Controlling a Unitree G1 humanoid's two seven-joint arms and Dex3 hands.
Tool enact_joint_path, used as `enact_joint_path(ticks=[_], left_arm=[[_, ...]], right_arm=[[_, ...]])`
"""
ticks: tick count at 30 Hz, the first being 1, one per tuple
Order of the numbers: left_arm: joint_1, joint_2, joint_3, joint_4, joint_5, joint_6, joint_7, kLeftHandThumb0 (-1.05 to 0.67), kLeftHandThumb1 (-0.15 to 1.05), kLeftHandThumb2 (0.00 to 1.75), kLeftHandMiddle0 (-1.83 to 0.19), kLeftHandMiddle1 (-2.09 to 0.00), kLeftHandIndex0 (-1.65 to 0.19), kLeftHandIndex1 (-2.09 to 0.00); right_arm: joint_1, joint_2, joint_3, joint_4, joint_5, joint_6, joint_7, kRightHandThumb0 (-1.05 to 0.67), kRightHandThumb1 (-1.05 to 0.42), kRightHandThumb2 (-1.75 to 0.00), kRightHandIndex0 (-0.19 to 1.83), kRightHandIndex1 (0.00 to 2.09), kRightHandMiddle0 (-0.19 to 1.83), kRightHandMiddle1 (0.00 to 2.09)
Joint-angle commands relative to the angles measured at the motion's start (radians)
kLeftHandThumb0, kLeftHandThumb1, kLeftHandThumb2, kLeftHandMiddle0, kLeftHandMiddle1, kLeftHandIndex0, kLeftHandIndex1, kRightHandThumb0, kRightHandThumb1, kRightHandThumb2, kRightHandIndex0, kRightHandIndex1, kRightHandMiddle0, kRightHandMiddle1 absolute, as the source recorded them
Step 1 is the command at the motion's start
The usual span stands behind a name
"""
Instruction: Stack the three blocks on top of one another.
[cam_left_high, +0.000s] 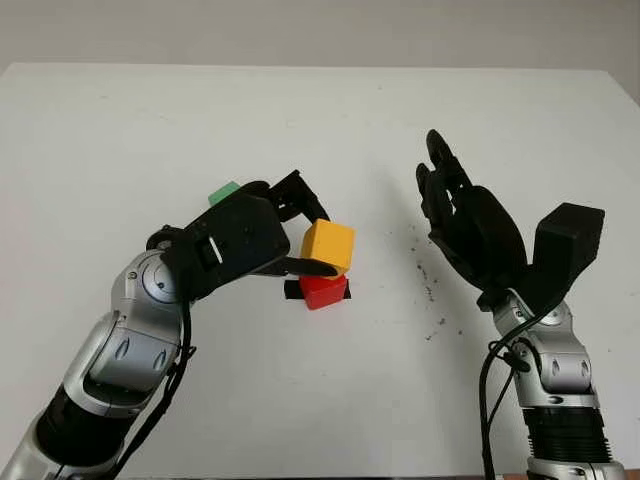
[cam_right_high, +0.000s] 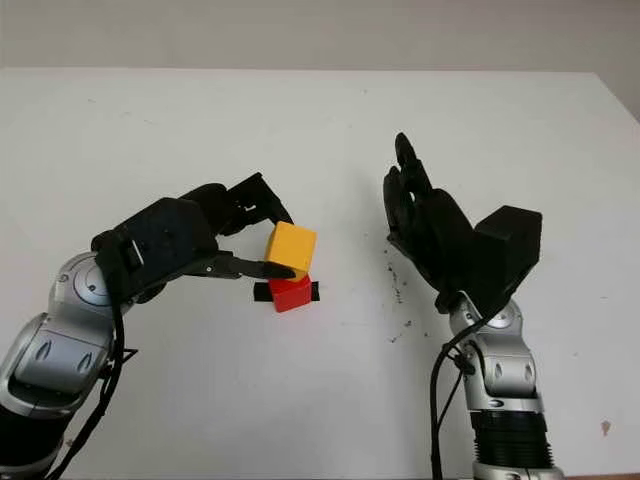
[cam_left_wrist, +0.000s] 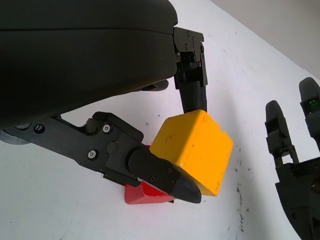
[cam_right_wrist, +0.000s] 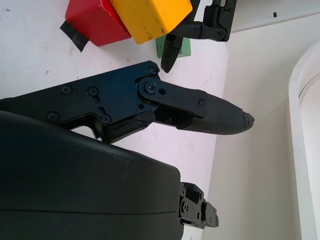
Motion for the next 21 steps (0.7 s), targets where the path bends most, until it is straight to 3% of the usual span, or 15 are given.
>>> enact_joint_path(ticks=[1,9,21], left_arm=[[-0.016,0.015,-0.014,-0.007,0.006,-0.011,-0.012,-0.43,1.05,0.09,-0.22,-0.05,-0.21,-2.02],[-0.025,0.057,-0.036,-0.025,0.035,0.009,-0.054,-0.51,1.04,0.06,-0.21,-0.04,-0.25,-1.77],[-0.018,0.082,-0.042,-0.046,0.055,0.014,-0.087,-0.58,1.05,0.14,-0.14,-0.03,-0.09,-1.57]], right_arm=[[-0.005,-0.005,-0.006,-0.016,0.006,0.002,-0.005,-0.71,-1.05,-0.67,-0.19,0.00,-0.19,0.00],[-0.018,-0.015,-0.004,-0.014,0.001,0.013,0.003,-0.73,-1.05,-0.68,-0.19,0.00,-0.19,0.00],[-0.016,-0.016,-0.004,-0.026,0.002,0.026,0.002,-0.71,-1.05,-0.70,-0.19,0.00,-0.19,0.00]])
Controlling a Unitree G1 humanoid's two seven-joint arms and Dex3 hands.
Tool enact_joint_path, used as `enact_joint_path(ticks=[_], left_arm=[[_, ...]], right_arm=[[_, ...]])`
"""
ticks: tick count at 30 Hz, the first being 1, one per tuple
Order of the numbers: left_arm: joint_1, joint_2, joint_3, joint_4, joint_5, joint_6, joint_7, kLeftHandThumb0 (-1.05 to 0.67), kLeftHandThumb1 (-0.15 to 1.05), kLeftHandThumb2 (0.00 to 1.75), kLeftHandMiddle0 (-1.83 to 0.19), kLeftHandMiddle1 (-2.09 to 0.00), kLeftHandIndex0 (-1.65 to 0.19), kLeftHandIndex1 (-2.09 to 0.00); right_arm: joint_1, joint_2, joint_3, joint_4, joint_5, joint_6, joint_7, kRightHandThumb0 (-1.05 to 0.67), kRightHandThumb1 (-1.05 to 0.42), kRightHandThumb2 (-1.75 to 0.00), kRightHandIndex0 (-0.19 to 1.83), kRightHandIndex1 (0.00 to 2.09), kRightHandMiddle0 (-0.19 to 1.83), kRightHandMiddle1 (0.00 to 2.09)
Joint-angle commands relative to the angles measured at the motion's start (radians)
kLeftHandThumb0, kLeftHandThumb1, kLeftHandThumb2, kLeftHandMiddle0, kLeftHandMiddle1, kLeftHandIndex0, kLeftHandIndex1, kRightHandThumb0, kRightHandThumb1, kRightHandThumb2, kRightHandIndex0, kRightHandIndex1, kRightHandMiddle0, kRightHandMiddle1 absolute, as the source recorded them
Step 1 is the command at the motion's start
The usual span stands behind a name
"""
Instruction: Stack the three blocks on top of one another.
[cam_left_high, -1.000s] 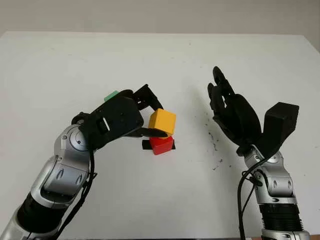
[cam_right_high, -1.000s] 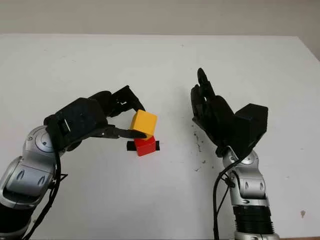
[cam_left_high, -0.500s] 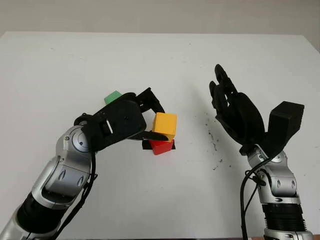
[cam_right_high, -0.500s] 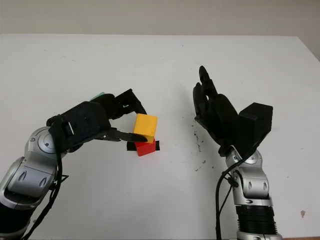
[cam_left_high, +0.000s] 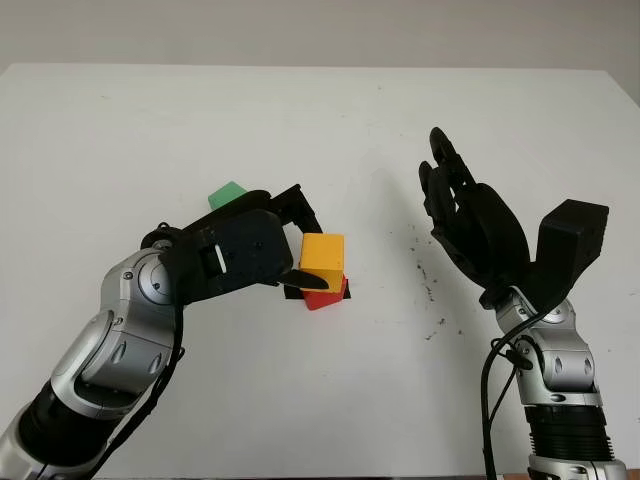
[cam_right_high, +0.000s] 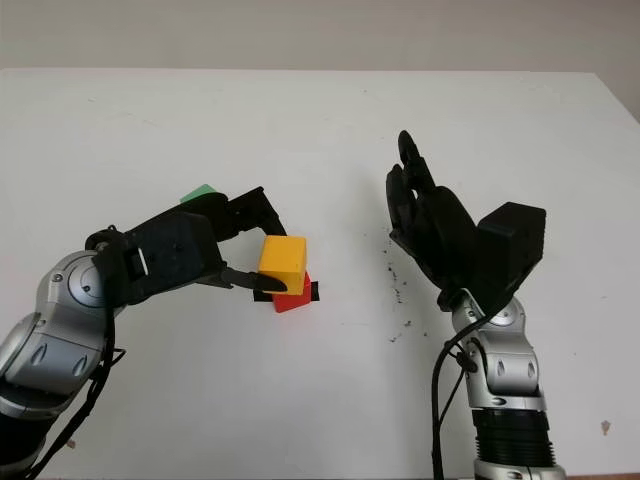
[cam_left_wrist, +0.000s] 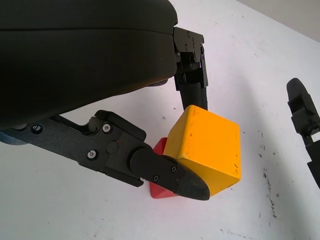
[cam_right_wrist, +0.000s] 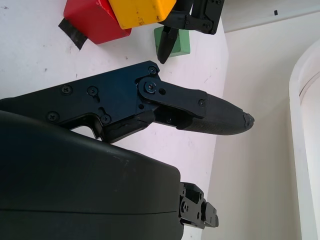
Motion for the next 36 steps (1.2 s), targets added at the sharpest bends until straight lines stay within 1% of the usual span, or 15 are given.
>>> enact_joint_path(ticks=[1,4,10,12,21,23,24,25,26,27,29,32,33,35,36], left_arm=[[-0.003,0.008,-0.003,-0.022,0.000,0.003,-0.008,-0.58,1.05,0.14,-0.13,-0.03,-0.06,-1.47],[0.003,0.007,0.002,-0.023,0.001,-0.009,-0.005,-0.57,1.05,0.14,-0.11,-0.04,0.00,-1.25],[0.013,0.003,0.015,-0.016,-0.005,-0.054,0.002,-0.56,1.05,0.14,-0.11,-0.05,0.04,-1.00],[0.015,-0.003,0.019,-0.011,-0.009,-0.067,0.005,-0.56,1.05,0.14,-0.11,-0.05,0.05,-0.97],[0.021,-0.003,0.033,0.001,-0.025,-0.105,0.006,-0.58,1.05,0.13,-0.12,-0.06,0.09,-1.01],[0.023,0.001,0.040,-0.008,-0.037,-0.104,-0.002,-0.58,1.05,0.12,-0.13,-0.06,0.09,-0.95],[0.025,0.003,0.043,-0.013,-0.041,-0.105,-0.005,-0.61,1.05,0.13,-0.13,-0.06,0.10,-0.84],[0.025,0.015,0.044,-0.025,-0.045,-0.109,-0.016,-0.62,1.05,0.13,-0.13,-0.06,0.10,-0.80],[0.025,0.024,0.044,-0.032,-0.047,-0.112,-0.025,-0.67,1.05,0.17,-0.09,-0.05,0.11,-0.60],[0.029,0.037,0.052,-0.047,-0.055,-0.114,-0.040,-0.68,1.05,0.18,-0.08,-0.05,0.09,-0.50],[0.039,0.055,0.073,-0.074,-0.073,-0.116,-0.062,-0.76,1.05,0.24,0.05,-0.03,0.12,-0.20],[0.061,0.063,0.125,-0.108,-0.107,-0.120,-0.067,-0.81,1.05,0.28,0.15,-0.01,0.17,-0.07],[0.068,0.065,0.143,-0.116,-0.117,-0.124,-0.065,-0.83,1.05,0.32,0.18,0.00,0.18,-0.03],[0.073,0.065,0.205,-0.140,-0.152,-0.117,-0.061,-0.85,1.05,0.36,0.19,0.00,0.19,-0.01],[0.071,0.063,0.238,-0.146,-0.172,-0.115,-0.059,-0.85,1.05,0.42,0.19,-0.01,0.19,-0.01]], right_arm=[[-0.009,-0.013,0.000,-0.020,0.003,0.004,0.002,-0.71,-1.05,-0.70,-0.19,0.00,-0.19,0.00],[-0.009,-0.013,0.002,-0.019,0.000,0.003,0.002,-0.70,-1.05,-0.70,-0.19,0.00,-0.19,0.00],[-0.005,-0.009,-0.002,-0.019,0.005,0.003,0.001,-0.72,-1.05,-0.68,-0.19,0.00,-0.19,0.00],[-0.003,-0.009,-0.005,-0.020,0.009,0.006,0.001,-0.71,-1.05,-0.68,-0.19,0.00,-0.19,0.00],[0.001,-0.013,-0.004,-0.022,0.008,0.009,0.003,-0.71,-1.05,-0.67,-0.19,0.00,-0.19,0.00],[0.001,-0.014,-0.004,-0.021,0.009,0.009,0.007,-0.71,-1.05,-0.68,-0.19,0.00,-0.19,0.00],[0.001,-0.015,-0.004,-0.020,0.010,0.008,0.009,-0.71,-1.05,-0.68,-0.19,0.00,-0.19,0.00],[0.000,-0.014,-0.005,-0.018,0.010,0.006,0.011,-0.71,-1.05,-0.68,-0.19,0.00,-0.19,0.00],[-0.001,-0.014,-0.005,-0.017,0.010,0.004,0.012,-0.71,-1.05,-0.68,-0.19,0.00,-0.19,0.00],[-0.001,-0.014,-0.005,-0.019,0.011,0.006,0.011,-0.72,-1.05,-0.68,-0.19,0.00,-0.19,0.00],[0.000,-0.011,-0.008,-0.022,0.012,0.014,0.006,-0.71,-1.05,-0.67,-0.19,0.00,-0.19,0.00],[0.001,-0.009,-0.007,-0.021,0.009,0.008,0.003,-0.71,-1.05,-0.67,-0.19,0.00,-0.19,0.00],[0.002,-0.008,-0.007,-0.021,0.009,0.006,0.002,-0.71,-1.05,-0.67,-0.19,0.00,-0.19,0.00],[0.002,-0.007,-0.007,-0.022,0.012,0.008,0.002,-0.71,-1.05,-0.67,-0.19,0.00,-0.19,0.00],[0.002,-0.007,-0.007,-0.022,0.012,0.008,0.002,-0.71,-1.05,-0.67,-0.19,0.00,-0.19,0.00]])
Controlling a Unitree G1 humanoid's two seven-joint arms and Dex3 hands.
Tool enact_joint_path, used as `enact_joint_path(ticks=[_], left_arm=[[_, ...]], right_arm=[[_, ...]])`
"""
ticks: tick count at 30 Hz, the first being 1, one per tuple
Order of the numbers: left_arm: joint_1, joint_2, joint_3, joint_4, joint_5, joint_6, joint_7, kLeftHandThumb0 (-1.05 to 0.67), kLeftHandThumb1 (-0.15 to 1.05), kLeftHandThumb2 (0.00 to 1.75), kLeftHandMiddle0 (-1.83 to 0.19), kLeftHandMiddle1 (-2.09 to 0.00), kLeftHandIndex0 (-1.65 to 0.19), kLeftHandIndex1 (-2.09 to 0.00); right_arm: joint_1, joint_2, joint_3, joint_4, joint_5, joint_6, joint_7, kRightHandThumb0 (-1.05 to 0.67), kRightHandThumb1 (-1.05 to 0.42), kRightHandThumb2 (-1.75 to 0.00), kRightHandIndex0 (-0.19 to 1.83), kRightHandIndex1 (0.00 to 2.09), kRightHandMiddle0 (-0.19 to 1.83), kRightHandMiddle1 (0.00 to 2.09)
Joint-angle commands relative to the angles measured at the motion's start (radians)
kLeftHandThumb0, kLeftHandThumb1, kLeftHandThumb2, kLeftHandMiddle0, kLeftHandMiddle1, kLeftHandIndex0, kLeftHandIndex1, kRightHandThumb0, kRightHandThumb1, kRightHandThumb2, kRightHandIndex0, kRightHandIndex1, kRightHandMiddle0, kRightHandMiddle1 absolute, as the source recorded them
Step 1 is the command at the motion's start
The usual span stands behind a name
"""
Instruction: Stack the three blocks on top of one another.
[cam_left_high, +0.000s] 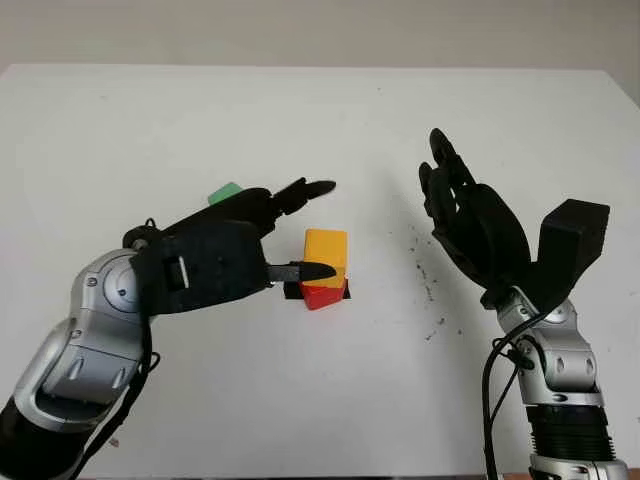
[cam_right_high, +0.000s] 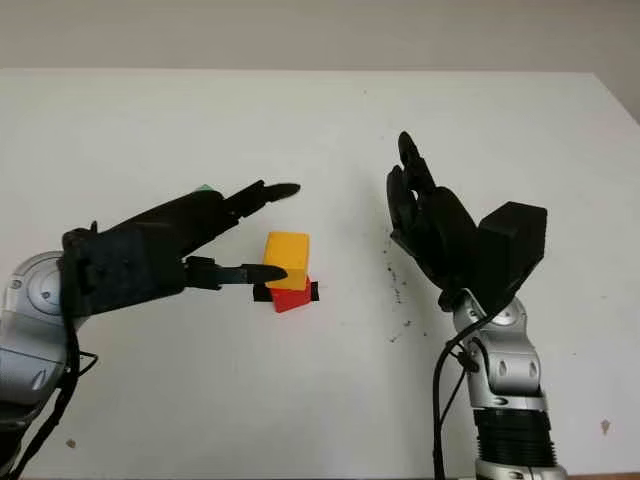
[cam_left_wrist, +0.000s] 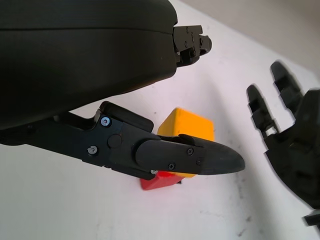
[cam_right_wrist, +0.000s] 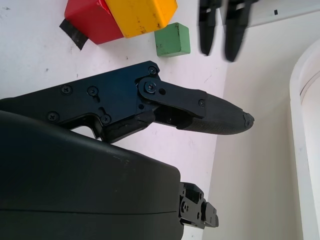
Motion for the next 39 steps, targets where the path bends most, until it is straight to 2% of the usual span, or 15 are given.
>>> enact_joint_path(ticks=[1,3,7,11,13,15,18,21,26,30,34,39], left_arm=[[0.004,0.008,0.077,-0.043,-0.030,-0.001,0.010,-0.84,1.05,0.45,0.19,-0.01,0.19,-0.01],[0.001,-0.005,0.124,-0.047,-0.045,-0.016,0.043,-0.84,1.05,0.51,0.17,-0.03,0.17,-0.04],[-0.040,-0.065,0.230,-0.019,-0.074,-0.033,0.163,-0.76,1.05,0.46,0.15,-0.05,0.11,-0.07],[-0.109,-0.058,0.277,0.107,-0.033,-0.125,0.292,-0.71,1.05,0.39,0.09,-0.07,0.04,-0.08],[-0.141,-0.026,0.289,0.219,-0.029,-0.201,0.308,-0.69,1.05,0.33,0.07,-0.07,0.00,-0.09],[-0.188,0.078,0.273,0.378,-0.015,-0.302,0.242,-0.59,1.01,0.16,-0.01,-0.08,-0.16,-0.13],[-0.269,0.256,0.164,0.626,0.093,-0.512,0.124,-0.59,0.94,0.06,-0.12,-0.07,-0.35,-0.14],[-0.341,0.325,0.028,0.788,0.270,-0.694,0.138,-0.62,0.90,0.04,-0.07,-0.03,-0.40,-0.10],[-0.442,0.299,-0.093,0.989,0.424,-0.904,0.229,-0.60,0.85,0.03,-0.03,-0.04,-0.39,-0.08],[-0.505,0.260,-0.184,1.087,0.543,-1.011,0.303,-0.55,0.82,0.04,-0.03,-0.04,-0.41,-0.07],[-0.543,0.242,-0.209,1.131,0.581,-1.065,0.328,-0.52,0.81,0.04,0.02,-0.03,-0.42,-0.06],[-0.580,0.221,-0.228,1.201,0.628,-1.149,0.442,-0.54,0.79,0.05,0.04,-0.04,-0.36,-0.03]], right_arm=[[0.001,-0.004,-0.003,-0.019,0.008,0.000,-0.001,-0.71,-1.05,-0.67,-0.19,0.00,-0.19,0.00],[0.001,-0.004,-0.001,-0.022,0.005,0.002,-0.005,-0.72,-1.05,-0.67,-0.19,0.00,-0.19,0.00],[-0.006,0.004,-0.004,-0.020,0.007,0.002,-0.019,-0.72,-1.05,-0.67,-0.19,0.00,-0.19,0.00],[-0.016,0.009,-0.007,-0.004,0.009,-0.013,-0.028,-0.71,-1.05,-0.67,-0.19,0.00,-0.19,0.00],[-0.019,0.009,-0.008,-0.003,0.012,-0.006,-0.031,-0.71,-1.05,-0.67,-0.19,0.00,-0.19,0.00],[-0.020,0.004,-0.008,-0.003,0.016,-0.003,-0.024,-0.70,-1.05,-0.68,-0.19,0.00,-0.19,0.00],[-0.021,0.004,-0.014,-0.004,0.021,-0.002,-0.027,-0.69,-1.05,-0.67,-0.19,0.00,-0.19,0.00],[-0.021,0.002,-0.016,-0.009,0.024,0.005,-0.031,-0.69,-1.05,-0.66,-0.19,0.00,-0.19,0.00],[-0.018,-0.003,-0.017,-0.016,0.022,0.012,-0.037,-0.68,-1.05,-0.65,-0.19,0.00,-0.19,0.00],[-0.020,-0.011,-0.025,0.003,0.029,-0.003,-0.020,-0.69,-1.05,-0.64,-0.19,0.00,-0.19,0.00],[-0.019,-0.009,-0.028,0.005,0.029,-0.005,-0.020,-0.70,-1.05,-0.61,-0.19,0.00,-0.19,0.00],[-0.016,-0.010,-0.027,0.003,0.017,-0.007,-0.030,-0.71,-1.05,-0.62,-0.19,0.00,-0.19,0.00]])
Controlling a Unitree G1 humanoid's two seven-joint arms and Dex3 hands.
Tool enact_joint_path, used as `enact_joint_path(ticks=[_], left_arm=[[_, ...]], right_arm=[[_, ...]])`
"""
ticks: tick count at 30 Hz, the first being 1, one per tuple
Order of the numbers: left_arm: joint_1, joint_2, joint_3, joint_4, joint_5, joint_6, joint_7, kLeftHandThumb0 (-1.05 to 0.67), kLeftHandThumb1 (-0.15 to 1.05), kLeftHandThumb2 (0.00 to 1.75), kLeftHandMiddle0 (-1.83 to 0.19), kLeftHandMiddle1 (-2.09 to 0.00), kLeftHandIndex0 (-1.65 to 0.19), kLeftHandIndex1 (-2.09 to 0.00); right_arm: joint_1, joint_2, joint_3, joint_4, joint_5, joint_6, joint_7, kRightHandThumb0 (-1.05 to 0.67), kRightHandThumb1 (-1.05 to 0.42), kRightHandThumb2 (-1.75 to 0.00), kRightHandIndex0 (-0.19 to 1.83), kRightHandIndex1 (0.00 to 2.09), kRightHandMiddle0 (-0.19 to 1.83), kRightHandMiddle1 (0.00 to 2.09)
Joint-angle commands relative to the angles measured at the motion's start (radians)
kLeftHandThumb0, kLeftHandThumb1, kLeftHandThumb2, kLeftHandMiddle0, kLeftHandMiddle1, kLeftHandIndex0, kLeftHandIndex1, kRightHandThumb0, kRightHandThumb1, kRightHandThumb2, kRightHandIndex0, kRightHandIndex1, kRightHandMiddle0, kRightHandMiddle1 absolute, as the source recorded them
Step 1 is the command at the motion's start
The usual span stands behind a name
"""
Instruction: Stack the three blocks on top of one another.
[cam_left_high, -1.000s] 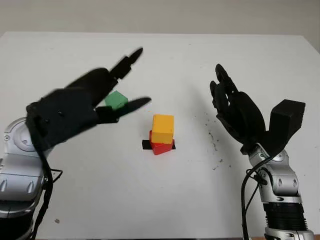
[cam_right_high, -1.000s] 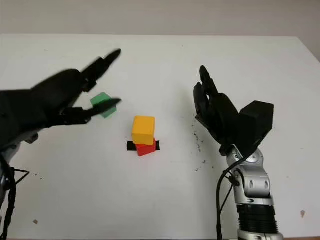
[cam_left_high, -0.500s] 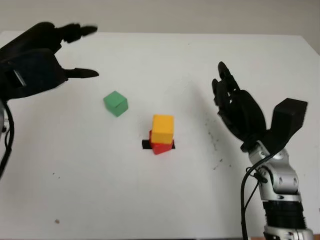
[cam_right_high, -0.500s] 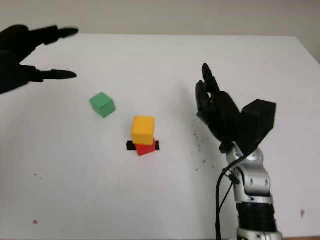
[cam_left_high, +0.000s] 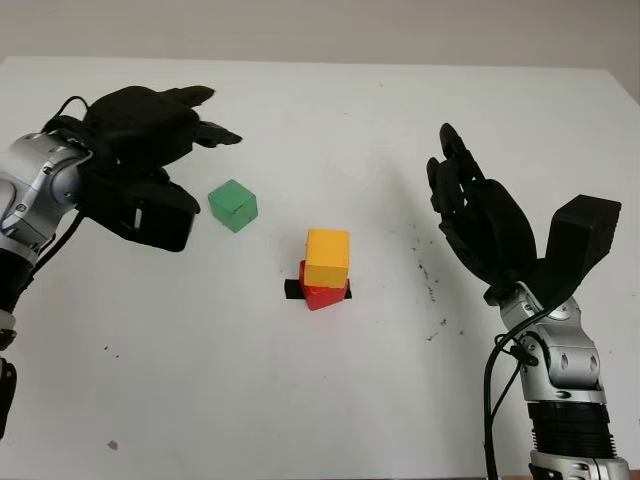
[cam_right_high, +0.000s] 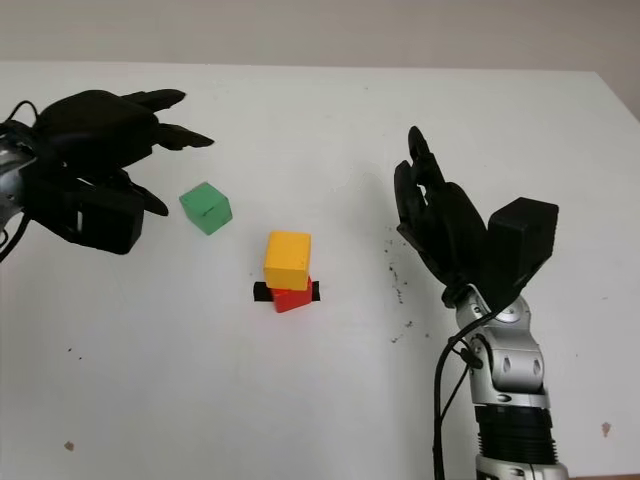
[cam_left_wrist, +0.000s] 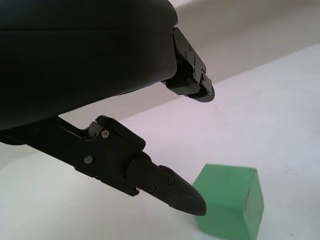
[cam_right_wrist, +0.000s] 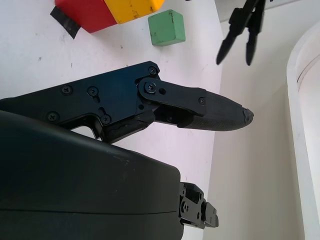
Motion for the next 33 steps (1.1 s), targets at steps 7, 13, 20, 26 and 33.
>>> enact_joint_path(ticks=[7,13,20,26,33], left_arm=[[-0.057,-0.005,-0.071,0.037,0.120,-0.064,0.100,-0.56,0.81,0.06,0.07,-0.04,-0.32,-0.03],[-0.084,-0.004,-0.122,0.085,0.197,-0.112,0.177,-0.54,0.81,0.05,0.04,-0.06,-0.37,-0.06],[-0.093,0.002,-0.145,0.095,0.207,-0.147,0.151,-0.49,0.81,0.06,0.00,-0.07,-0.46,-0.09],[-0.083,-0.001,-0.153,0.085,0.224,-0.140,0.150,-0.49,0.81,0.05,-0.03,-0.07,-0.47,-0.08],[-0.083,-0.030,-0.200,0.132,0.290,-0.129,0.248,-0.53,0.80,0.05,-0.08,-0.08,-0.56,-0.10]], right_arm=[[-0.002,-0.008,-0.009,-0.007,0.009,0.003,0.001,-0.68,-1.05,-0.63,-0.19,0.00,-0.19,0.00],[0.002,-0.010,-0.008,-0.008,0.010,-0.008,0.005,-0.68,-1.05,-0.64,-0.19,0.00,-0.19,0.00],[-0.001,-0.013,-0.006,-0.006,0.001,-0.010,0.005,-0.70,-1.05,-0.64,-0.19,0.00,-0.19,0.00],[-0.003,-0.007,-0.007,-0.007,0.006,-0.003,0.002,-0.69,-1.05,-0.64,-0.19,0.00,-0.19,0.00],[0.003,-0.013,-0.005,-0.011,0.002,-0.004,0.003,-0.70,-1.05,-0.64,-0.19,0.00,-0.19,0.00]])
